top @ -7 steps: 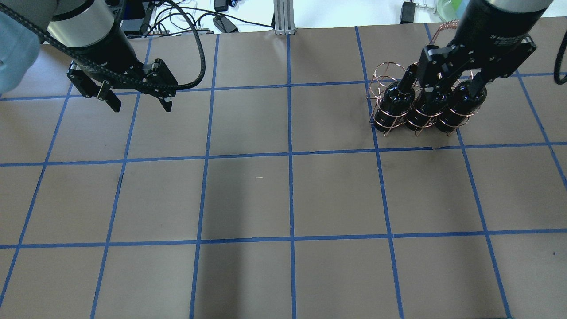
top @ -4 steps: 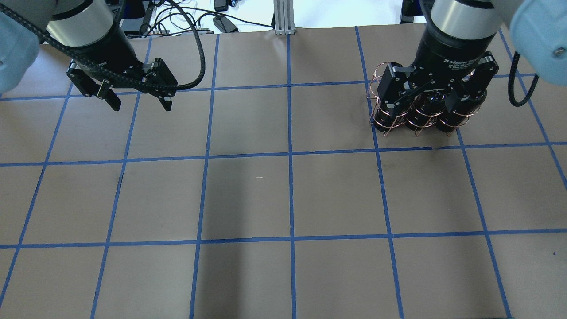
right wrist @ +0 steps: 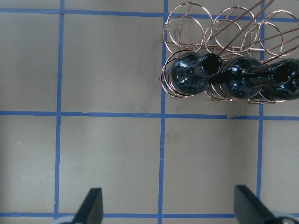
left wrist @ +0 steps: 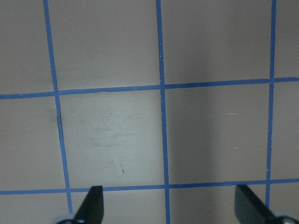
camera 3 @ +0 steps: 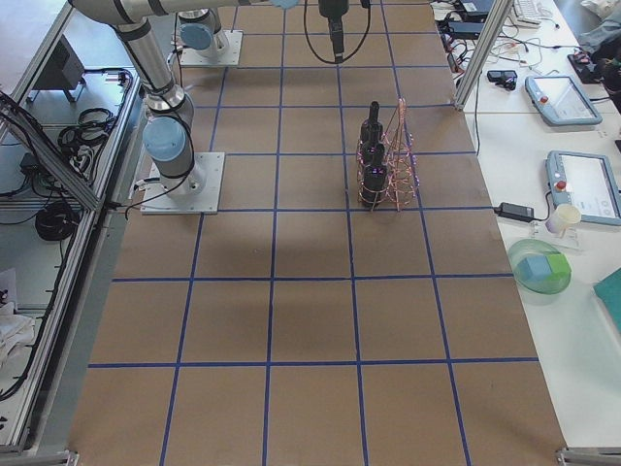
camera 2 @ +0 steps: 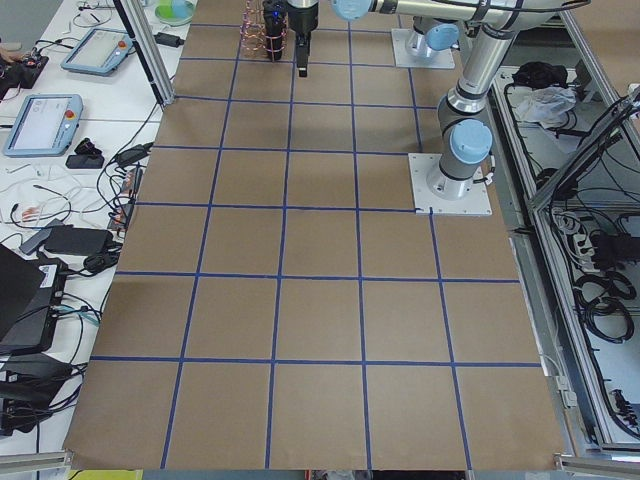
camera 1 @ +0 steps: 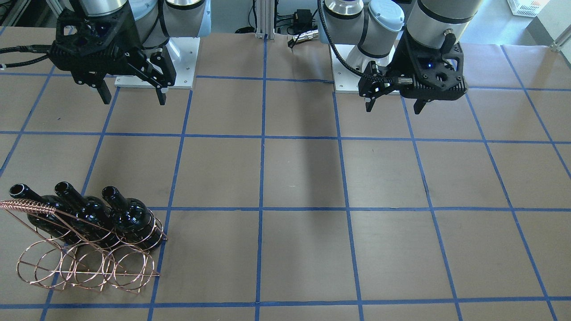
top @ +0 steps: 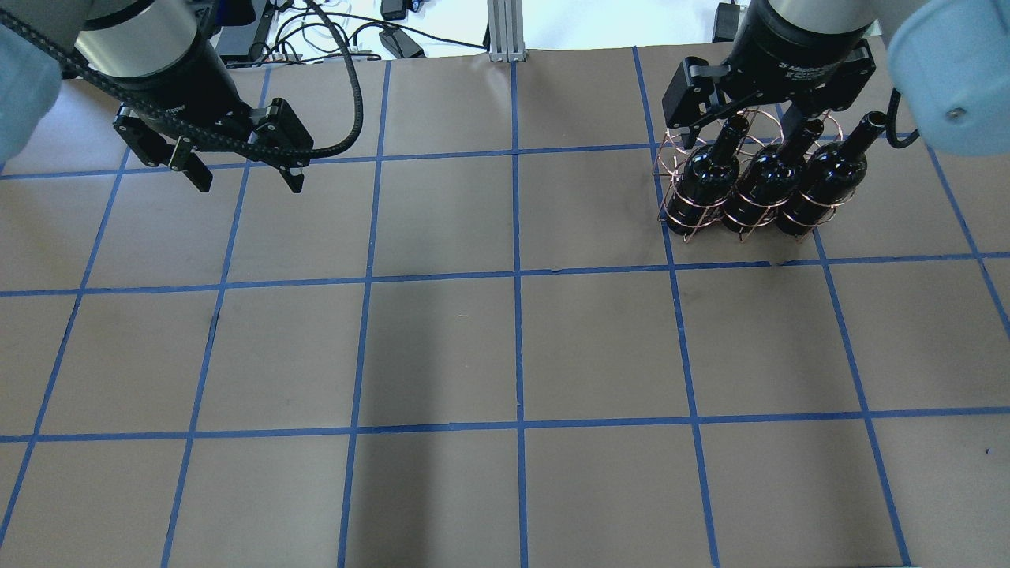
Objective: Place wine into wine basket
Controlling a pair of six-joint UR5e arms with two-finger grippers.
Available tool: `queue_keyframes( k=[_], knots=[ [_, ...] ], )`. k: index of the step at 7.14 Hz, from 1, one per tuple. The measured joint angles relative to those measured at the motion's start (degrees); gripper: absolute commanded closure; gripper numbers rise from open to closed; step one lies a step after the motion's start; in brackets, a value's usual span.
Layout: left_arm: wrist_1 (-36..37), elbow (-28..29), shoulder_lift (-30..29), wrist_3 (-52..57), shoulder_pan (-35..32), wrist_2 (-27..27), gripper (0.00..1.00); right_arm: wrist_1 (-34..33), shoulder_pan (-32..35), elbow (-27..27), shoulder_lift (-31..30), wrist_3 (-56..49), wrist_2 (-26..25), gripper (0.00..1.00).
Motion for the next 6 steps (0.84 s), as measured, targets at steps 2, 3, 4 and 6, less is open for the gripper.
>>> queue_keyframes(
  k=[2,3,4,6],
  knots=[
    [0.8,0.1,0.2,-0.4,-0.1,-0.1,0.00,0.7,0.0,0.0,0.0,0.4,0.0,0.00],
    [1.0,0.1,0.3,-0.5,-0.1,-0.1,0.00,0.9,0.0,0.2,-0.1,0.9,0.0,0.00],
    [1.0,0.1,0.4,-0.5,-0.1,-0.1,0.00,1.0,0.1,0.3,-0.1,1.4,0.0,0.00],
    [1.1,-0.1,0.3,-0.4,0.0,-0.1,0.00,1.1,0.1,0.4,0.0,1.7,0.2,0.00]
  ],
)
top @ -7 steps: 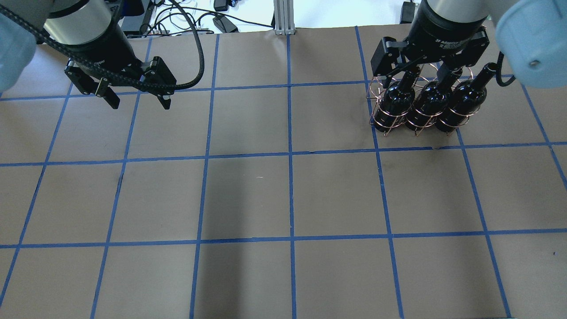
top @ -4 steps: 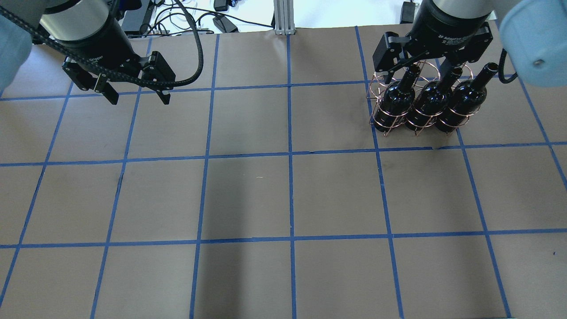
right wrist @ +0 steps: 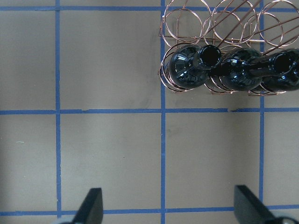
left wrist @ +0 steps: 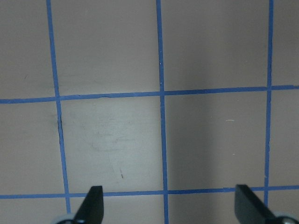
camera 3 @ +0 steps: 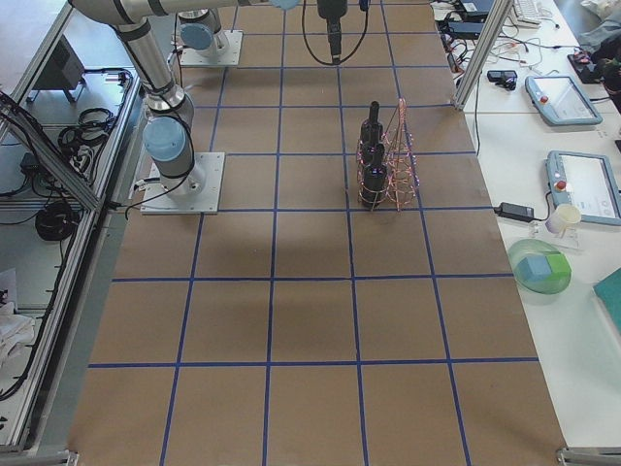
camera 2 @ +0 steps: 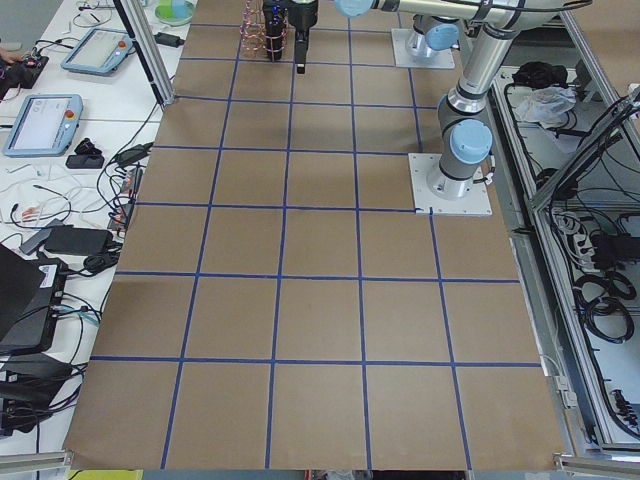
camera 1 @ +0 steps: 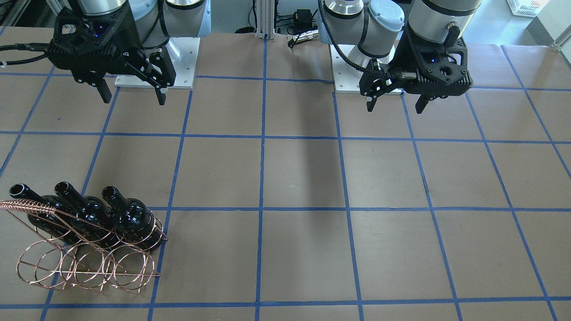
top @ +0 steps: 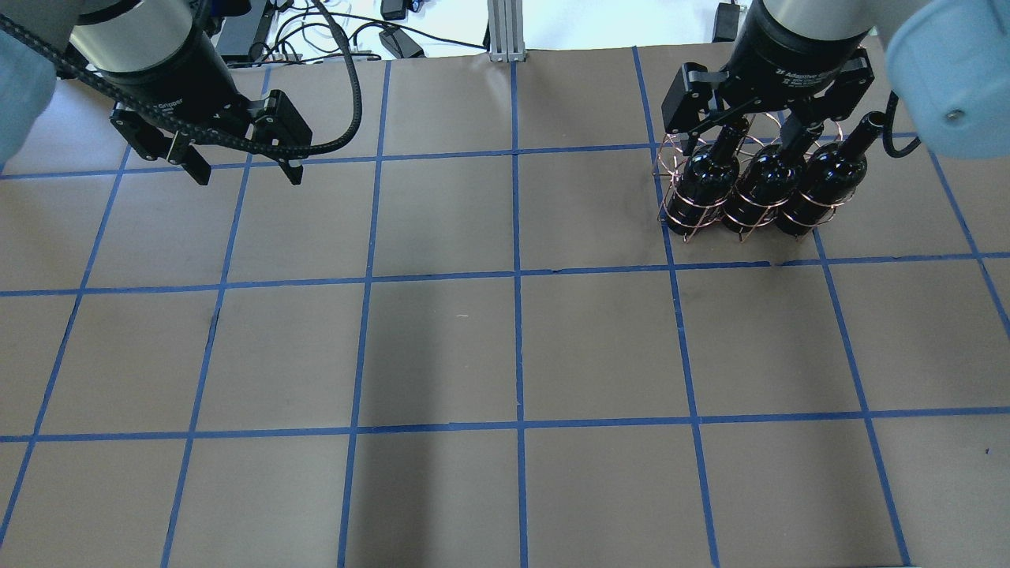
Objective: Place wine into wine basket
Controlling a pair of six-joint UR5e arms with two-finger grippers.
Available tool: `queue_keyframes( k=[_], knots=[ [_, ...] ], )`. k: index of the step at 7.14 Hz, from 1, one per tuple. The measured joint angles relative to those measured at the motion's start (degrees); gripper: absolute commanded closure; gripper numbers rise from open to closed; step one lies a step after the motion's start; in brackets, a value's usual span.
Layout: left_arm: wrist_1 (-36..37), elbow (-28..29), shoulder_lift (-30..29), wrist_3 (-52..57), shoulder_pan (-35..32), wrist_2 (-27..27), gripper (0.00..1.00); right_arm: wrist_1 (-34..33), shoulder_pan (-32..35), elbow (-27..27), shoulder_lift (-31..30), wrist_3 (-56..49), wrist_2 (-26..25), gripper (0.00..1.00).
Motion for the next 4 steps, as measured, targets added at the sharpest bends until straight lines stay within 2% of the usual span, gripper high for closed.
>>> queue_keyframes(
  k=[4],
  knots=[
    [0.0,-0.4,-0.1,0.5,0.2,0.0,0.00,-0.1,0.0,0.0,0.3,0.0,0.1,0.00]
  ],
)
